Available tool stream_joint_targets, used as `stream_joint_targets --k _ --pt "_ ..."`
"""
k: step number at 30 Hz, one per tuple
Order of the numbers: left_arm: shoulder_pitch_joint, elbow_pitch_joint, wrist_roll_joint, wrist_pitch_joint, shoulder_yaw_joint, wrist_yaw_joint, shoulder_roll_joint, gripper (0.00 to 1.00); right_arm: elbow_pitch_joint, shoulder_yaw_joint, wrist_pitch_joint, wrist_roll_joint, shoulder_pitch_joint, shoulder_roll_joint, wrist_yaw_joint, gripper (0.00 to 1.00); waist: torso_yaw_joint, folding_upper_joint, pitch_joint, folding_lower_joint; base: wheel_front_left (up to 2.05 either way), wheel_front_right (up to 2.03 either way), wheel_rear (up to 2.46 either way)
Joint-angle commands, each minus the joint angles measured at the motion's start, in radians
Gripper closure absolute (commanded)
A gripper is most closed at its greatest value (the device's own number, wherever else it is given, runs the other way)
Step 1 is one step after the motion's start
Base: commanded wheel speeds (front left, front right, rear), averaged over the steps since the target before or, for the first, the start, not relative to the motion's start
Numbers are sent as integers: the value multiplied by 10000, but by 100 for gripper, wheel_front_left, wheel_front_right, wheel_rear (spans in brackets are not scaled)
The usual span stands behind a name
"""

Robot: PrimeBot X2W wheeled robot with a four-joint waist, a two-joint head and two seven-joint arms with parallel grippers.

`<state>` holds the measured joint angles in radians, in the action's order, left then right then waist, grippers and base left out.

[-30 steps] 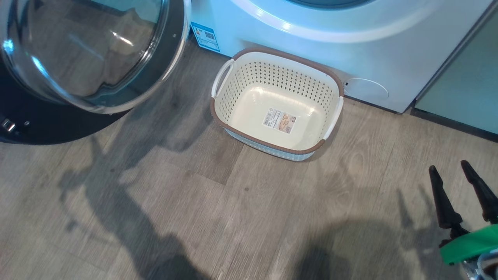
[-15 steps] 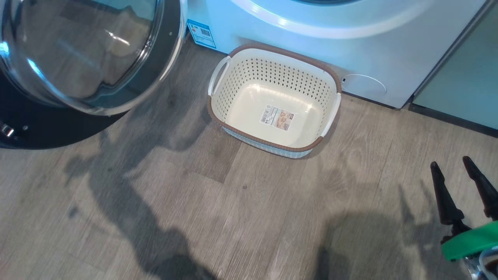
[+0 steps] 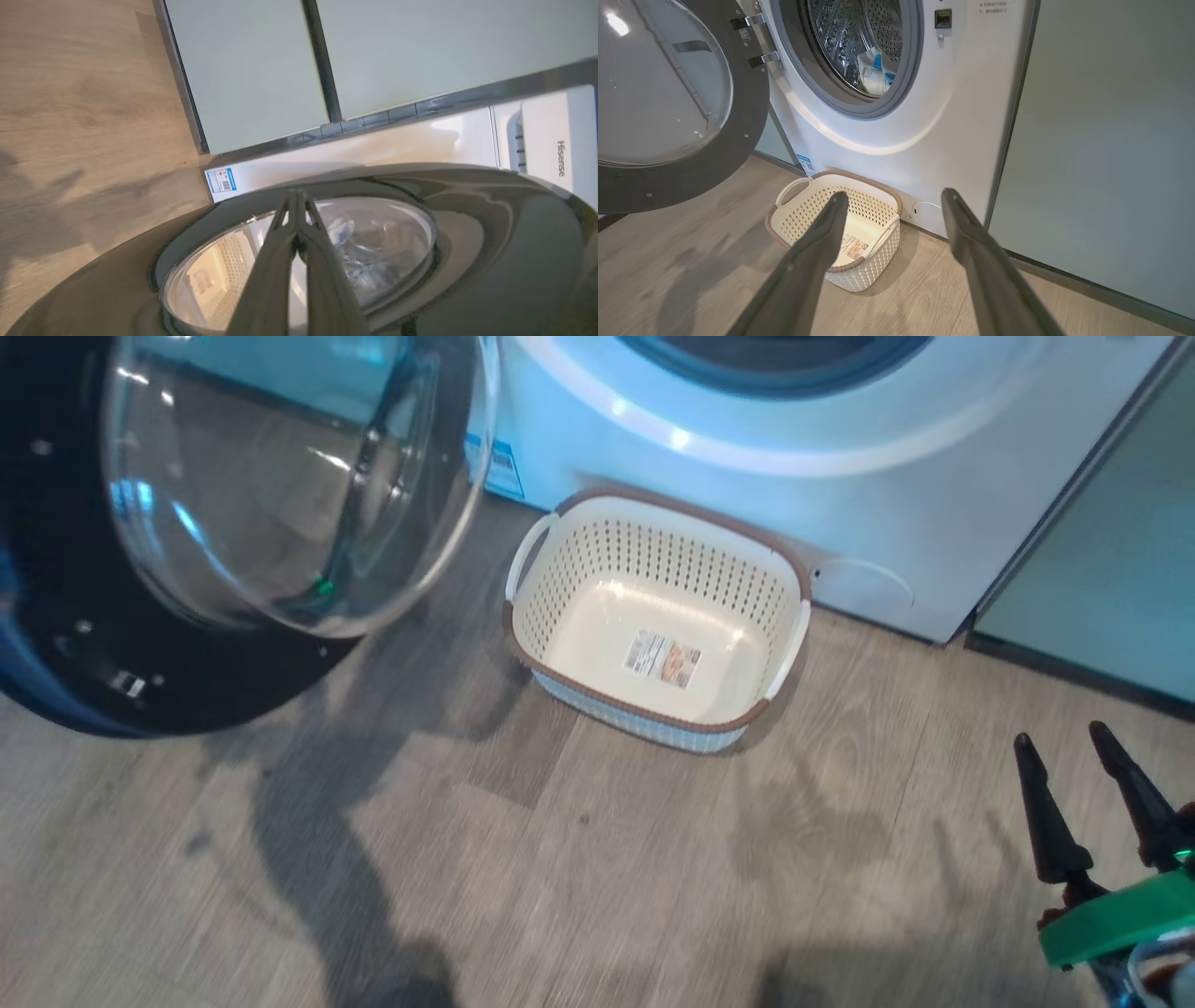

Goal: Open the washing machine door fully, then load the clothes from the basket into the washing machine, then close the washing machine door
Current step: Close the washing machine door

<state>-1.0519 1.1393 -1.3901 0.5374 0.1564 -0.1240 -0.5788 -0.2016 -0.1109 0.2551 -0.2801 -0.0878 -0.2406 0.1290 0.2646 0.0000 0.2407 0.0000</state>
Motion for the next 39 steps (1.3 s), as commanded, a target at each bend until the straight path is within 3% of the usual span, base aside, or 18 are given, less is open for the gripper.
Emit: stream_joint_targets --k 1,14,39 --pt "-53 -421 134 199 38 -66 -458 100 233 -186 67 25 -21 -52 17 0 -9 0 -210 0 0 0 0" --pt "356 -931 245 1341 -733 -66 113 100 12 -161 67 -35 410 433 17 0 79 0 -1266 0 0 0 0" --pt "1109 -1433 222 2005 -1638 -67 1713 100 -59 93 67 -18 1034 1026 17 0 216 0 -2484 0 0 0 0"
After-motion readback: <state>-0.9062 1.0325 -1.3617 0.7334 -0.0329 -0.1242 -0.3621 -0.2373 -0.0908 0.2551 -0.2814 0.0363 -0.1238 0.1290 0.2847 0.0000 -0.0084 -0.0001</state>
